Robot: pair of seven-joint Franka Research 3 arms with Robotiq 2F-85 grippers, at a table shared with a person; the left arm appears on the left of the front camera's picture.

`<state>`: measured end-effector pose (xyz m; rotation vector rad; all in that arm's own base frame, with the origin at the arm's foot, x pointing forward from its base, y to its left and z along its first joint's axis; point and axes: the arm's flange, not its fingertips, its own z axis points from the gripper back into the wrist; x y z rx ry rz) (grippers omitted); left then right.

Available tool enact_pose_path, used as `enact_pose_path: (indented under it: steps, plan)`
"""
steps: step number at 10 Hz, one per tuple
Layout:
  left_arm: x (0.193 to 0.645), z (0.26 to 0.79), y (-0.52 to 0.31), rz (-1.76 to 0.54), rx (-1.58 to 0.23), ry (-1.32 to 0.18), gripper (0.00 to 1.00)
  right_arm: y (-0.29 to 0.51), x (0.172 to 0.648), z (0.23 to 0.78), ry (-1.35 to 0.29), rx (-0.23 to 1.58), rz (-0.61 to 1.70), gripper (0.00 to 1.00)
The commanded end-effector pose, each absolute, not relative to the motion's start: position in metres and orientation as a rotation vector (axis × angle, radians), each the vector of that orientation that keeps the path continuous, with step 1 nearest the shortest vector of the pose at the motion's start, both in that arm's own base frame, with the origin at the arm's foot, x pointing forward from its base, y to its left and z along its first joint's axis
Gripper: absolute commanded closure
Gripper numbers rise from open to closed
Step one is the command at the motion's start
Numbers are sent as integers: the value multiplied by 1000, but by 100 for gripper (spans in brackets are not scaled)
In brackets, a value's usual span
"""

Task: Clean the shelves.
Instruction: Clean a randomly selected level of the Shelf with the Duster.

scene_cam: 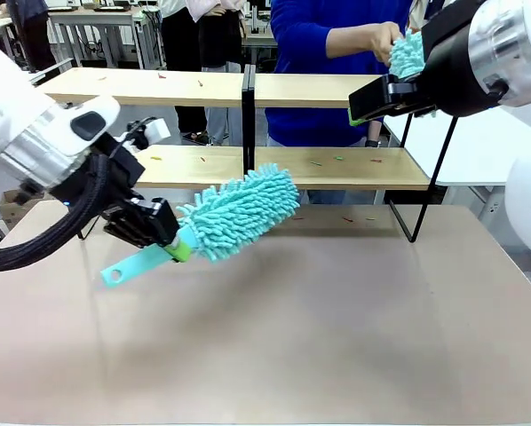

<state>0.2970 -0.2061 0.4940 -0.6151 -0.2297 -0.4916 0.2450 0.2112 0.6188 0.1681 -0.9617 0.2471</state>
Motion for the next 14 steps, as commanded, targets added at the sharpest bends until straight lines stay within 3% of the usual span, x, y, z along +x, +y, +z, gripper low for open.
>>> enact_pose_path:
  steps: [1,6,10,11,14]
  plan:
    - [317,497,-247,-424,-611,-253,87,211,246,618,-961,174,246,0]
    - [318,511,-329,-197,-562,-514,87,211,246,618,-961,174,246,0]
    - [348,501,-364,-34,-481,-457,87,211,246,618,-961,174,246,0]
    - [327,496,-342,-163,-537,-479,87,211,246,618,-961,174,246,0]
    - [337,488,-348,-126,-513,-455,87,211,246,618,-961,174,246,0]
